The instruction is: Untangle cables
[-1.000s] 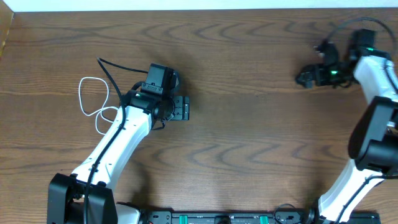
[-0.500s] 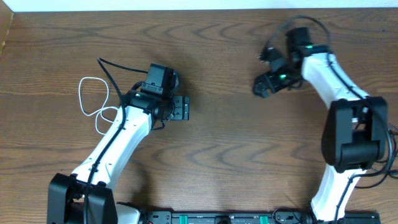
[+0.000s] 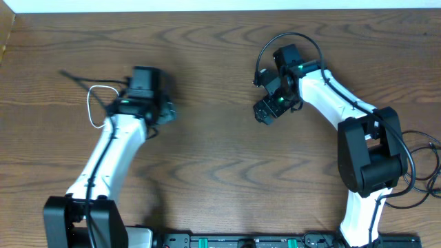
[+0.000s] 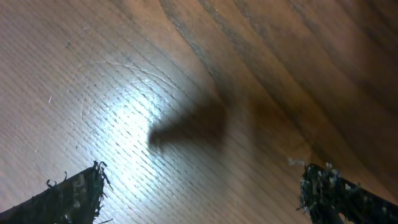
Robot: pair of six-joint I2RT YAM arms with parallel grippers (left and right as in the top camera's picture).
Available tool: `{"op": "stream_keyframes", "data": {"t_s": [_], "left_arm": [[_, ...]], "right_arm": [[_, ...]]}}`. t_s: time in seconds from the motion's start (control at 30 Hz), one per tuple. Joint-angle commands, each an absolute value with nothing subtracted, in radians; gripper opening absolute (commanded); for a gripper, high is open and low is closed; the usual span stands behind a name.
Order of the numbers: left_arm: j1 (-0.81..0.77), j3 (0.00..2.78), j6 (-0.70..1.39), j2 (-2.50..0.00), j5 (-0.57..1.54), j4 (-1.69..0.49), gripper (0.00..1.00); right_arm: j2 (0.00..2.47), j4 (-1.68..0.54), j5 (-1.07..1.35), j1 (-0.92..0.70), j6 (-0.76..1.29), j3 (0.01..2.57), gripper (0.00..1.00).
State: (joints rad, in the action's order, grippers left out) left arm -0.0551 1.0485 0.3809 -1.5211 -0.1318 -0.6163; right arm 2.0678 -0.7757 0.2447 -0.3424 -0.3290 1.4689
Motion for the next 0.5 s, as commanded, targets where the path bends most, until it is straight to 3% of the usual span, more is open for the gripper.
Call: {"op": "stream_keyframes", "data": {"t_s": [0.0,0.2,0.47], "left_arm": [[0.053,1.037,0.461,-1.523,-0.187,-0.620,0.80],[0.181,1.037,0.495,-1.523,-0.184,-0.667,0.80],[0.198,1.037,0.495,-1.523,-0.166,-0.669,0.80]], "right_arm": [[2.067,-0.748,0.228,-0.358,-0.299,1.440,0.99],[2.067,-0.678,0.237,-0.363,-0.276,1.392,0.99],[2.067,-0.673,0.237,-0.362,-0.278,1.380,0.99]]}}
